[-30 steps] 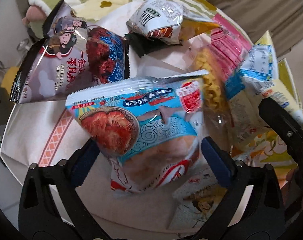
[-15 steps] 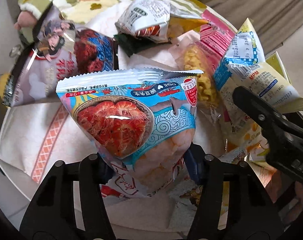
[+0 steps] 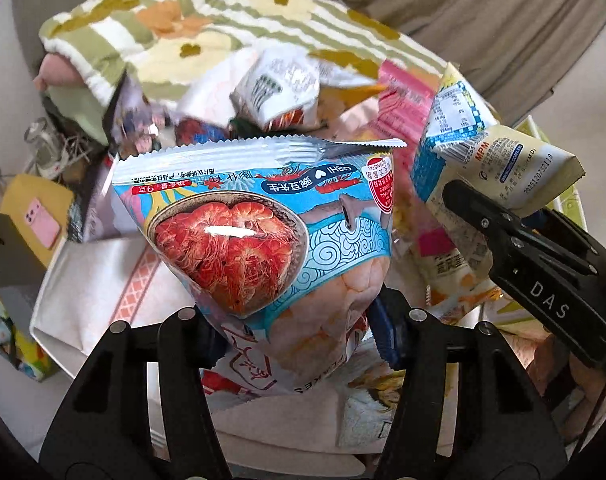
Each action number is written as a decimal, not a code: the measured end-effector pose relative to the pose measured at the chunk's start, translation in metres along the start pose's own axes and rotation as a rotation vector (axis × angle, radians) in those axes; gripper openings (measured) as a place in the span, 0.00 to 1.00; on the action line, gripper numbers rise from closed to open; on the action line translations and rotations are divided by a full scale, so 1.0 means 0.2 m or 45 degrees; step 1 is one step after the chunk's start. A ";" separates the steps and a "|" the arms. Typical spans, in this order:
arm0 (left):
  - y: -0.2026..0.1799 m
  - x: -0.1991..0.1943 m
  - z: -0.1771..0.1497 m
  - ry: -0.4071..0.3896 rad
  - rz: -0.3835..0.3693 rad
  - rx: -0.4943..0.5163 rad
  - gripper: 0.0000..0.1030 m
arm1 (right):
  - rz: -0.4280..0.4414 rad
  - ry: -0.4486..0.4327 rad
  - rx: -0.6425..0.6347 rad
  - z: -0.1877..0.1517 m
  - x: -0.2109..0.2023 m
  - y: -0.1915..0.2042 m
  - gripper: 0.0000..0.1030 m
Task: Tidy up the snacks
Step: 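Carry both bags over the cardboard box and open both tools to drop them, then grasp the chocolate biscuit bag with left tool while right grasps the potato chip bag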
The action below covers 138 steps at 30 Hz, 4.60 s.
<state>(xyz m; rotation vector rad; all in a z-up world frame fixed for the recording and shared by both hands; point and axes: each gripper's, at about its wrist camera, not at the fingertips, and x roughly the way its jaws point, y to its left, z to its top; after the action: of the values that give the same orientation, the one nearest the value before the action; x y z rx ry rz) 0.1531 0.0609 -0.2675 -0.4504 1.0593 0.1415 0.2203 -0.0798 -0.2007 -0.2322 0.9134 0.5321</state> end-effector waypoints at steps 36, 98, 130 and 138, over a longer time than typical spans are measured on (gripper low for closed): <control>-1.56 -0.20 0.27 0.031 -0.474 0.624 0.52 | -0.437 -0.249 0.583 -0.33 -1.01 -1.00 0.46; -1.45 -0.39 0.16 -0.168 -0.238 0.626 0.97 | -0.313 -0.345 0.425 -0.49 -1.05 -1.17 1.00; 0.24 -0.36 0.48 0.093 -0.080 0.408 0.97 | -0.015 -0.008 0.229 -0.25 -0.49 0.09 1.00; 0.40 0.00 0.48 0.274 -0.154 0.432 0.97 | -0.054 0.170 0.146 -0.43 -0.23 0.25 1.00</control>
<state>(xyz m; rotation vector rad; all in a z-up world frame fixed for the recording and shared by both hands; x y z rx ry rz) 0.2048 0.1734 -0.2524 -0.2238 1.2364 -0.1970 0.1118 -0.0886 -0.2126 -0.1848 1.0634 0.4272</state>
